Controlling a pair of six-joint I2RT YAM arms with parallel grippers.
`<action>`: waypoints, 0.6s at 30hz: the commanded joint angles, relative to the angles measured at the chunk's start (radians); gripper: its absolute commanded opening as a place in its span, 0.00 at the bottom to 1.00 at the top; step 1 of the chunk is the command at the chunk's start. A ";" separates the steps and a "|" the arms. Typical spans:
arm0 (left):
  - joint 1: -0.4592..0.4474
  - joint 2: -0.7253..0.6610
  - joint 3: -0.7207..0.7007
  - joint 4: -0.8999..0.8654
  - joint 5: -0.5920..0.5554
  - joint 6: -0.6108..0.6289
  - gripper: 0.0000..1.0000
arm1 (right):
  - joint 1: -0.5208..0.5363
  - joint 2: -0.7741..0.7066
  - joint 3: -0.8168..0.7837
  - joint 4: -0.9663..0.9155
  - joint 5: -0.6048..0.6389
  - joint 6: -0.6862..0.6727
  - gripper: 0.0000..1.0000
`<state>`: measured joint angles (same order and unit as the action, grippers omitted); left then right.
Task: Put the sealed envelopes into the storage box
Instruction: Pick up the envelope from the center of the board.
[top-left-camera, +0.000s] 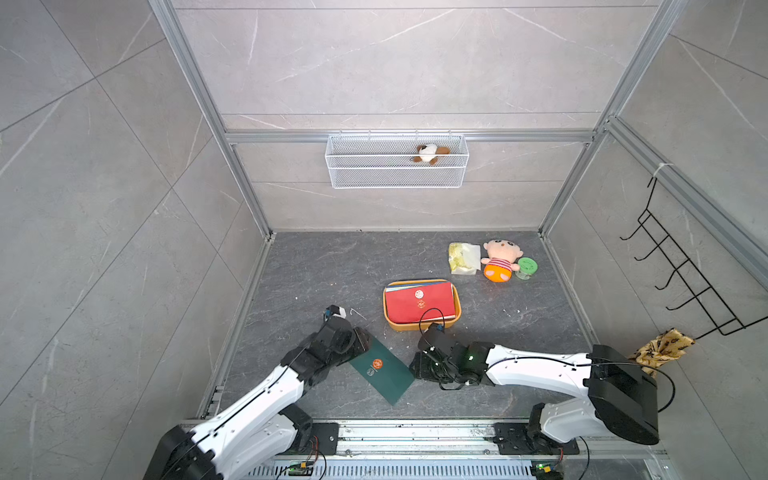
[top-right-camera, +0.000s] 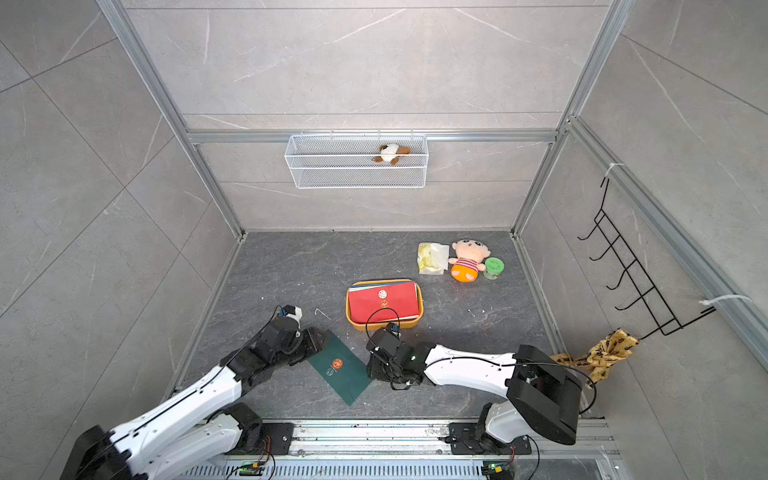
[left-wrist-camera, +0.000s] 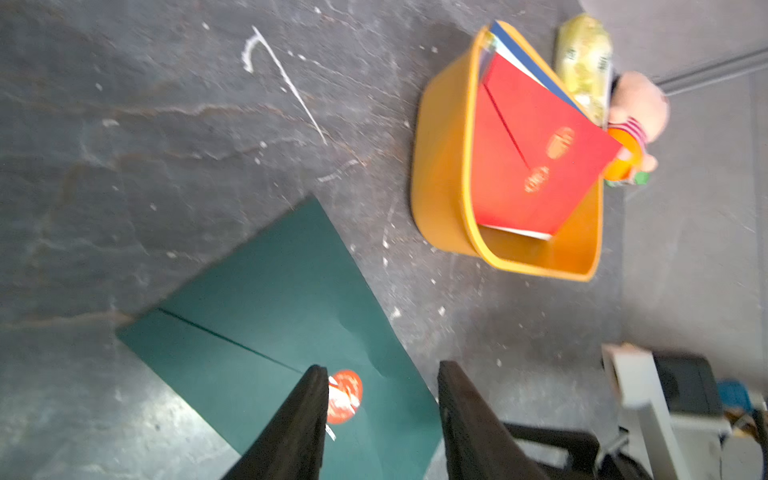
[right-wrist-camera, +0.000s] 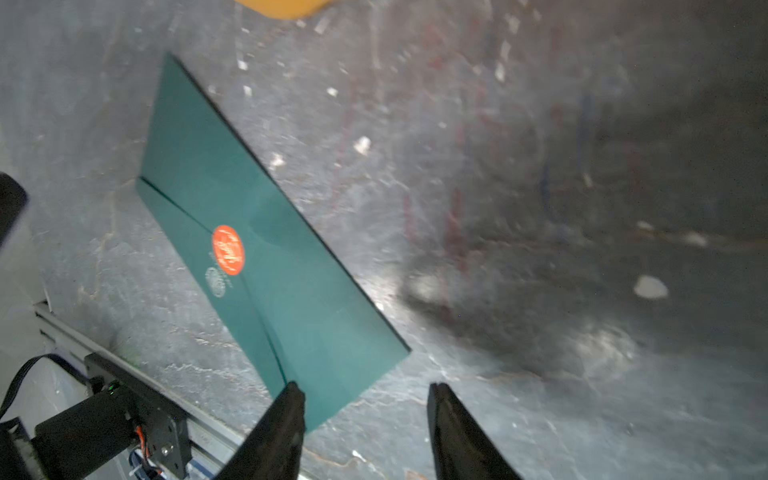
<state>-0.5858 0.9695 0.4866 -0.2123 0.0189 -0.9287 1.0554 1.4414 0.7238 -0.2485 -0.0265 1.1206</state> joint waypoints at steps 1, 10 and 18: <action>0.078 0.104 0.034 0.007 0.066 0.148 0.47 | 0.028 -0.026 -0.050 0.014 -0.024 0.116 0.52; 0.166 0.292 0.078 0.055 0.063 0.241 0.47 | 0.133 0.070 -0.083 0.158 -0.016 0.332 0.52; 0.178 0.316 0.009 0.109 0.112 0.214 0.47 | 0.147 0.091 -0.145 0.261 0.062 0.483 0.52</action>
<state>-0.4114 1.2900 0.5190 -0.1375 0.0914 -0.7246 1.1984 1.4982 0.6209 0.0082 -0.0147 1.5177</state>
